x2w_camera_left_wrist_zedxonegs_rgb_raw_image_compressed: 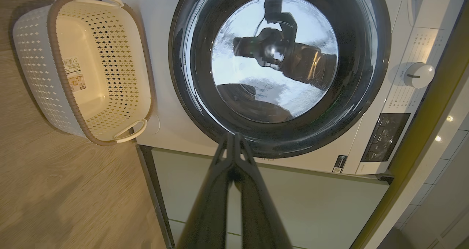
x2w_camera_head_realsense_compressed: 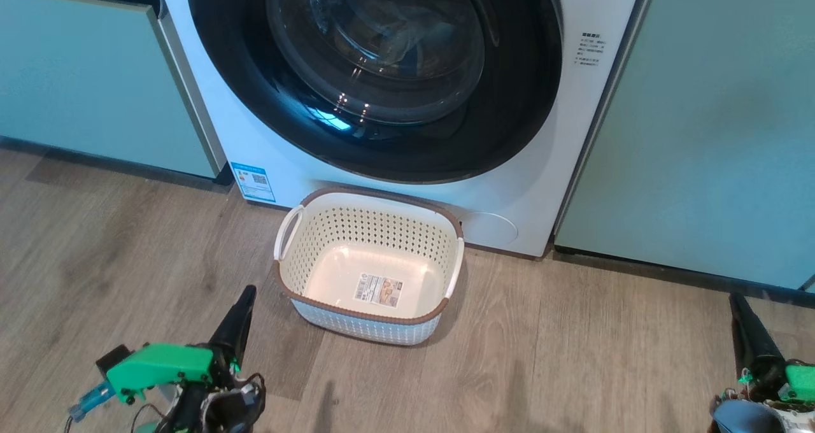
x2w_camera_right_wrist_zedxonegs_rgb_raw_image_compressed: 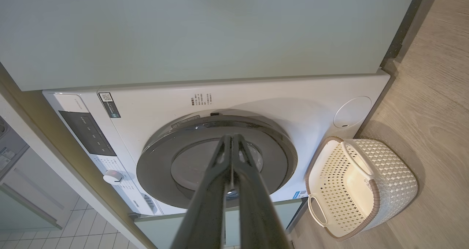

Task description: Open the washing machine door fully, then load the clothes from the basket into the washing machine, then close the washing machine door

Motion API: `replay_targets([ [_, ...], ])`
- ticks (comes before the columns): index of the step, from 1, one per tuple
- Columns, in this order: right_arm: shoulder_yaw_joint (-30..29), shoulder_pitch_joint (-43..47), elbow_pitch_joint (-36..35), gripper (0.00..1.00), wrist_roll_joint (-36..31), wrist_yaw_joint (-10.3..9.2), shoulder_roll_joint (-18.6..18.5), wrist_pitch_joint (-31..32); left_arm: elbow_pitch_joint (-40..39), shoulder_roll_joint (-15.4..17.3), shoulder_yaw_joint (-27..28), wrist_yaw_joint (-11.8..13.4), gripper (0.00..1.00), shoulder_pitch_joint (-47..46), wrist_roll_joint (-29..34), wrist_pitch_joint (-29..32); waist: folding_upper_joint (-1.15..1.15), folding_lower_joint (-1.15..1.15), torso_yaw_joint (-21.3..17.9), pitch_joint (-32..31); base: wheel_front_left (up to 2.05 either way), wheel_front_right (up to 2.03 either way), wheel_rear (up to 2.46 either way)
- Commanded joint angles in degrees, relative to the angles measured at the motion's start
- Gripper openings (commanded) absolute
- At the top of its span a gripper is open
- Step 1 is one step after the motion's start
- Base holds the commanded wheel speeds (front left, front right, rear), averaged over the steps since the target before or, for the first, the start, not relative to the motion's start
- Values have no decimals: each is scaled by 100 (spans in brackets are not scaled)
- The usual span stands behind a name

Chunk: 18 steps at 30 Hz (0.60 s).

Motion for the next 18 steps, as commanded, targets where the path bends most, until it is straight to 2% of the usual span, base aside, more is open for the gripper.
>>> replay_targets([
  [1,90,-308,-208,0,41,20,-127,33,-196,34,190,-9,0,-316,-29,35,0,0,0,0,0,0,0],
  [18,91,-308,-208,0,41,20,-127,32,-196,34,190,-9,0,-316,-29,35,0,0,0,0,0,0,0],
])
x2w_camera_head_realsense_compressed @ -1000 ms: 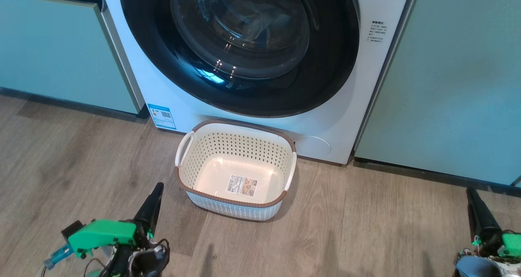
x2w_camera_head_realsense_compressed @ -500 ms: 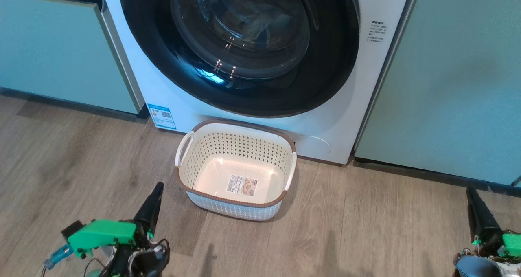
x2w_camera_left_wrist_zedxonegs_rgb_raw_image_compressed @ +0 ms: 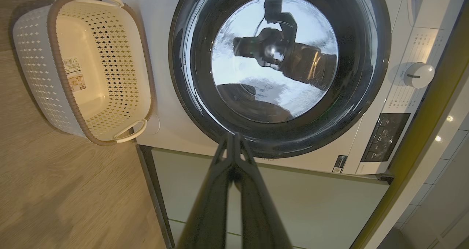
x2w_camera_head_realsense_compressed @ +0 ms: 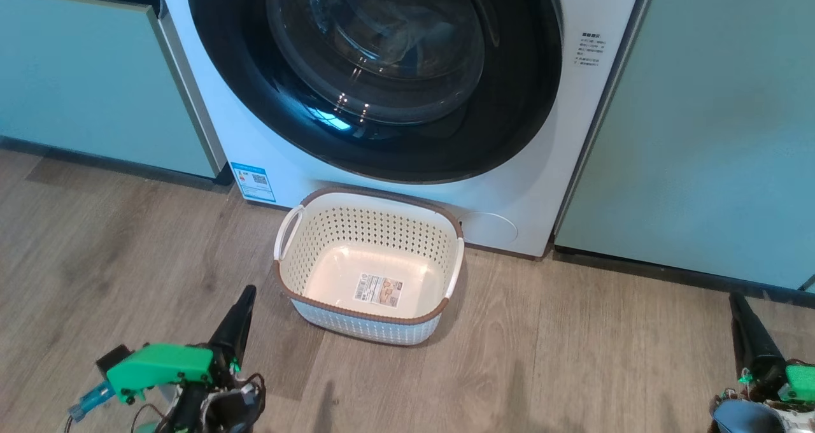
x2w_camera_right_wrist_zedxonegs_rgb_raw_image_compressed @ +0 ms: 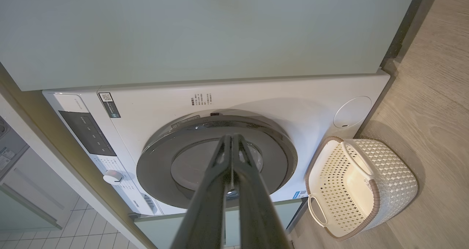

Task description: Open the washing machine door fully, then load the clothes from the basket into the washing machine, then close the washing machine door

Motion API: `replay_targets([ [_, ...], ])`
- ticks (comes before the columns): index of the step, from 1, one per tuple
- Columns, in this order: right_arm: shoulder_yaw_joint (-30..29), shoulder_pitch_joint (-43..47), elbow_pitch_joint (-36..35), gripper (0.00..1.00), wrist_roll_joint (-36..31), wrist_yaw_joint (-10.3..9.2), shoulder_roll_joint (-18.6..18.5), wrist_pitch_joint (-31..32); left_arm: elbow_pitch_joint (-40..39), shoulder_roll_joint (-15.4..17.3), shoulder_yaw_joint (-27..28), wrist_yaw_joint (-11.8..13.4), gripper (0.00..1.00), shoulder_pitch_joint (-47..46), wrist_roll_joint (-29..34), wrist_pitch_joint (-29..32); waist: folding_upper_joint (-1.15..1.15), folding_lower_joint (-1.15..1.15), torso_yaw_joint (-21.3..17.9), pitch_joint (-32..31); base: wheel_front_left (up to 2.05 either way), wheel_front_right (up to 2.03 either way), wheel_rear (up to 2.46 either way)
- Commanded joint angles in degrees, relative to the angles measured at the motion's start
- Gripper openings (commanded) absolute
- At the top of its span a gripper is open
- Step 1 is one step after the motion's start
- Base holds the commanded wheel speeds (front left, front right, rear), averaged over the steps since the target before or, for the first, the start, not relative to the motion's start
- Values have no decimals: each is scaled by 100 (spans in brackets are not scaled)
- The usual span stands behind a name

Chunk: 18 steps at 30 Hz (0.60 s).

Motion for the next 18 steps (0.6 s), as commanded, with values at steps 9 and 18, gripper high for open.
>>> replay_targets([
  [9,91,-308,-208,0,41,20,-127,32,-196,34,190,-9,0,-316,-29,35,0,0,0,0,0,0,0],
  [18,91,-308,-208,0,41,20,-127,32,-196,34,190,-9,0,-316,-29,35,0,0,0,0,0,0,0],
])
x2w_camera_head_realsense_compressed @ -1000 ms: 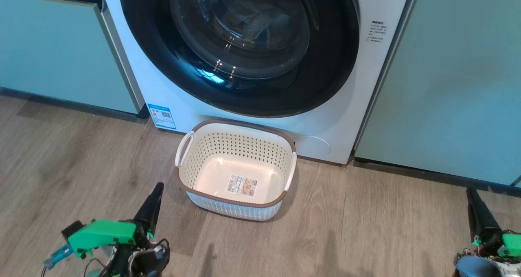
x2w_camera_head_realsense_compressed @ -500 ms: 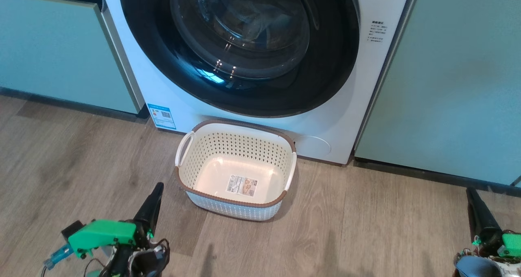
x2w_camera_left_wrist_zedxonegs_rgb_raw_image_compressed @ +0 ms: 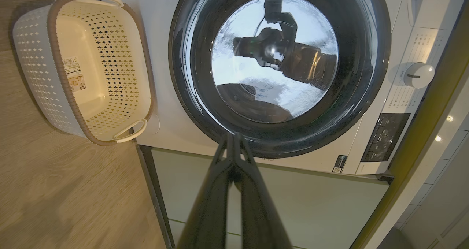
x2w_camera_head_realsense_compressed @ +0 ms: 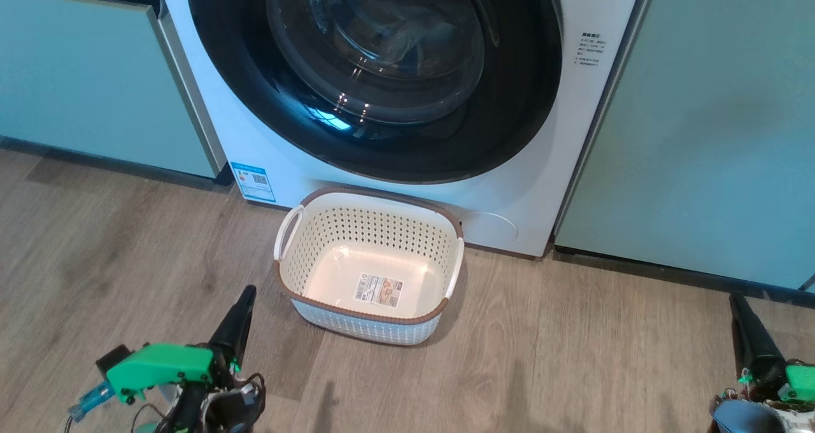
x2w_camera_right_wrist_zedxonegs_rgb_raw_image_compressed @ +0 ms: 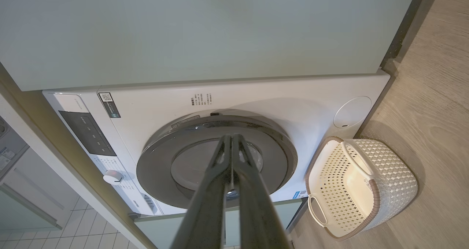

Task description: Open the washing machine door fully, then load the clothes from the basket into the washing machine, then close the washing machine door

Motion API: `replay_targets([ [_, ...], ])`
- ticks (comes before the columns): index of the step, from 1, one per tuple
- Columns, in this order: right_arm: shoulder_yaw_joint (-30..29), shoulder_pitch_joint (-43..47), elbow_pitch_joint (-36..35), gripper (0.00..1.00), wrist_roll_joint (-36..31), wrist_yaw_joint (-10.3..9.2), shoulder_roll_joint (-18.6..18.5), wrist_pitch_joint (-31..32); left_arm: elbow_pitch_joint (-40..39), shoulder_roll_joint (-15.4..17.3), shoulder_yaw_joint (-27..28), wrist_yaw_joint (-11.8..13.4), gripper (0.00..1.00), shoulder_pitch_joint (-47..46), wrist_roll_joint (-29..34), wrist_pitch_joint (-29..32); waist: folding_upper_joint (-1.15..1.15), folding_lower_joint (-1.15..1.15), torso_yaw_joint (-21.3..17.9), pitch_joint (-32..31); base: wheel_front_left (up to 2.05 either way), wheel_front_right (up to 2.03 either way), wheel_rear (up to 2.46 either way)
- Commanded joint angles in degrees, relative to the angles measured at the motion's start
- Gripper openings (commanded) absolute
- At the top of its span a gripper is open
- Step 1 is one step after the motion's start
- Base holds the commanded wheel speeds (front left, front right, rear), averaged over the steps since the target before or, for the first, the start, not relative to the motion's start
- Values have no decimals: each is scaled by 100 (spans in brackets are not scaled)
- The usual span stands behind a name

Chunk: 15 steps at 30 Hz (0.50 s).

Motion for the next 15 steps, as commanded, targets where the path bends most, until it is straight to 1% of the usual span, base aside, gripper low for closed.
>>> replay_targets([
  [1,91,-308,-208,0,41,20,-127,32,-196,34,190,-9,0,-316,-29,35,0,0,0,0,0,0,0],
  [15,91,-308,-208,0,41,20,-127,32,-196,34,190,-9,0,-316,-30,35,0,0,0,0,0,0,0],
])
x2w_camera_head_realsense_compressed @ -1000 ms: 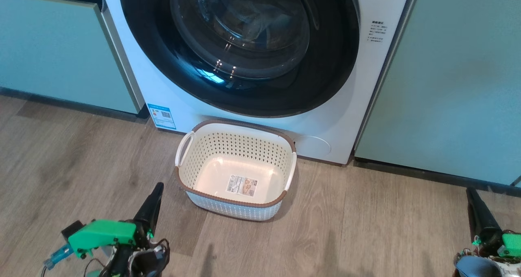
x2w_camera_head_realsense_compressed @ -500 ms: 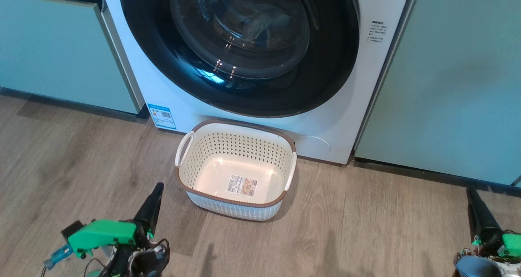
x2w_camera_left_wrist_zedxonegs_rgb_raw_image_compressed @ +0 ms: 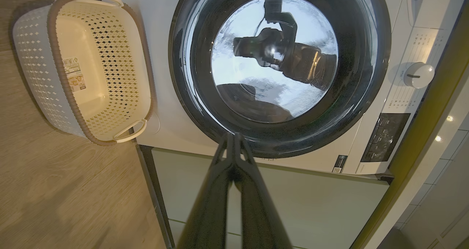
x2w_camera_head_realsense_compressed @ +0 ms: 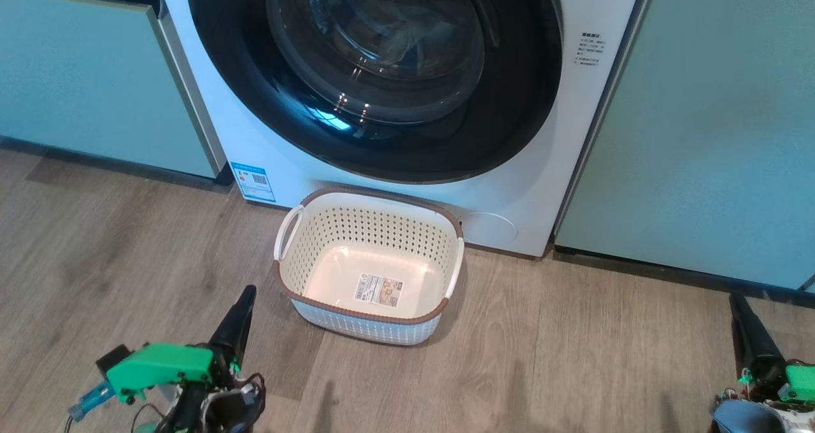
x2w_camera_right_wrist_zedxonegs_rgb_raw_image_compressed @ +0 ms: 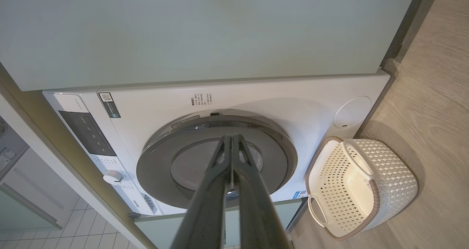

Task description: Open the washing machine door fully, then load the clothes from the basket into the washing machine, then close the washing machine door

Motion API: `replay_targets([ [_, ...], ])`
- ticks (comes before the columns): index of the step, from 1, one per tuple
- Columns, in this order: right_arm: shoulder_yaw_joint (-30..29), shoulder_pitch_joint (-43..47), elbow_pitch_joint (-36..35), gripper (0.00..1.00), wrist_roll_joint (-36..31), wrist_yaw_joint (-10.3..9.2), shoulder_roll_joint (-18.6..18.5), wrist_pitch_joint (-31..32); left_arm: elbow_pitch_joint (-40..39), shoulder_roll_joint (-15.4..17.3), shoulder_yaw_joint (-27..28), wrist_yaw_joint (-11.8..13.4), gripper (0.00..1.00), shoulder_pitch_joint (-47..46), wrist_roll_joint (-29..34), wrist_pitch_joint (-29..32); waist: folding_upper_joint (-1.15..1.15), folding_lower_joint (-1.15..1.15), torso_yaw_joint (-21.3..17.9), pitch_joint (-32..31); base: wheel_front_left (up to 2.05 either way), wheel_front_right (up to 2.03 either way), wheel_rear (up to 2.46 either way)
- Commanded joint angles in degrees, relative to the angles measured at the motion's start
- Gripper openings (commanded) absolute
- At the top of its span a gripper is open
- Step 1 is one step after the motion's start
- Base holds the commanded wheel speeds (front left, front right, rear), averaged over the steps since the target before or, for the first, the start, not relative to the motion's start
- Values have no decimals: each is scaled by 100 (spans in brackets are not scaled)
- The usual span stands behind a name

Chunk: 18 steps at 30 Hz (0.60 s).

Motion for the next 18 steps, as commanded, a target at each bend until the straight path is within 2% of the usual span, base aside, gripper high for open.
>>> replay_targets([
  [1,91,-308,-208,0,41,20,-127,32,-196,36,190,-9,0,-316,-30,35,0,0,0,0,0,0,0],
  [18,91,-308,-208,0,41,20,-127,32,-196,36,190,-9,0,-316,-30,35,0,0,0,0,0,0,0],
])
